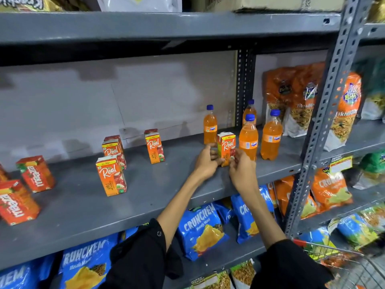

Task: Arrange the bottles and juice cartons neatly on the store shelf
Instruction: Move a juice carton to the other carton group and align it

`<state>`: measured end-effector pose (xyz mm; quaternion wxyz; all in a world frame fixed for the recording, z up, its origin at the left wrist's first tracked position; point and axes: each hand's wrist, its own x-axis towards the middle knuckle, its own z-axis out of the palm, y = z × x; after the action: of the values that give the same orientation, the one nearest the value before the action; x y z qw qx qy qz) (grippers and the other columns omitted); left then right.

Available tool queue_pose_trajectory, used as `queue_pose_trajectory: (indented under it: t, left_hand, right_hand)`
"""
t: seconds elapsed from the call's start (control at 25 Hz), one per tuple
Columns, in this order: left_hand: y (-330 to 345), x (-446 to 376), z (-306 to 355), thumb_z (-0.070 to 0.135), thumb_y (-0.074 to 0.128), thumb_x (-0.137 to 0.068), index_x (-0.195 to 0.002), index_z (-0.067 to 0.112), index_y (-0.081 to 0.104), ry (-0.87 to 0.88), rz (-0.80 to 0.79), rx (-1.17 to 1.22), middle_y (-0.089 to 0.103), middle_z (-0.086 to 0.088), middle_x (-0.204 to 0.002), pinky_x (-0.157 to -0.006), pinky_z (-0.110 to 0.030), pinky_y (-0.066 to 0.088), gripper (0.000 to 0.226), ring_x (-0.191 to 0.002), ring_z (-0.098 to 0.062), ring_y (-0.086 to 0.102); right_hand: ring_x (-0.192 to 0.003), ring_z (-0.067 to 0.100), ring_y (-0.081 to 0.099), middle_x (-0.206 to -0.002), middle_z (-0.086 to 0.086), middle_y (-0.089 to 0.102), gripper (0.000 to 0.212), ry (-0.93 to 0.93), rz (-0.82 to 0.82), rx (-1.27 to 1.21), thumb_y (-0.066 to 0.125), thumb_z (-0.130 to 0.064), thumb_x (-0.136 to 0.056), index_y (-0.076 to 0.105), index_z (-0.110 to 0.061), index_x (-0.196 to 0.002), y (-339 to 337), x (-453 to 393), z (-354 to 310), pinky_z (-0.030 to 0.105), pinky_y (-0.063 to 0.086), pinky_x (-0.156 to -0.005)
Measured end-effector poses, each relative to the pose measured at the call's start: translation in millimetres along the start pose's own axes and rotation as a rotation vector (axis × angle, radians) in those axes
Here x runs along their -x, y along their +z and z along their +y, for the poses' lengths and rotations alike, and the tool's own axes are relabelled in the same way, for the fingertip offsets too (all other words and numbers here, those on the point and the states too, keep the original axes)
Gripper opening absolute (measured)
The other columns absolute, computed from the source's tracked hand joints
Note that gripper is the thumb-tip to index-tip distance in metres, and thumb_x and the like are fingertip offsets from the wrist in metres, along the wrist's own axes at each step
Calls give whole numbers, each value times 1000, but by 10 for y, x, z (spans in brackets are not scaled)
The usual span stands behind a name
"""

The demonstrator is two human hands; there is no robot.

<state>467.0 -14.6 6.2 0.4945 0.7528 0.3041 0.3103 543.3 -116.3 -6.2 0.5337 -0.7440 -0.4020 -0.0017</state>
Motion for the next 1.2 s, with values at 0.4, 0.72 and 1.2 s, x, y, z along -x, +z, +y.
queue_pose_trajectory:
  t: [0.4,0.72,1.2]
  left_hand:
    - [-412,274,-77,-5,61,-94,-140,9,49,37,25,10,64,-11,-133,-83,-13,51,50,-118,-16,60]
    - [-1168,863,-288,-10,64,-90,-136,6,51,41,239,33,68,-6,-116,-81,-7,54,50,-106,-13,66]
    - [-1389,1007,-531,-6,62,-93,-145,10,48,-40,353,-43,69,-10,-130,-103,-32,55,56,-124,-20,65]
  right_hand:
    - [-116,19,64,-125,12,67,49,21,-221,-299,61,-3,-93,46,-10,-138,157,-106,-25,33,53,-98]
    - [-105,15,70,-109,3,72,44,-98,-518,-564,67,0,-88,58,-12,-129,692,88,-470,25,58,-85]
    - [-112,19,68,-117,7,71,46,-94,-608,-495,64,-6,-92,52,-9,-136,1017,255,-611,36,57,-96]
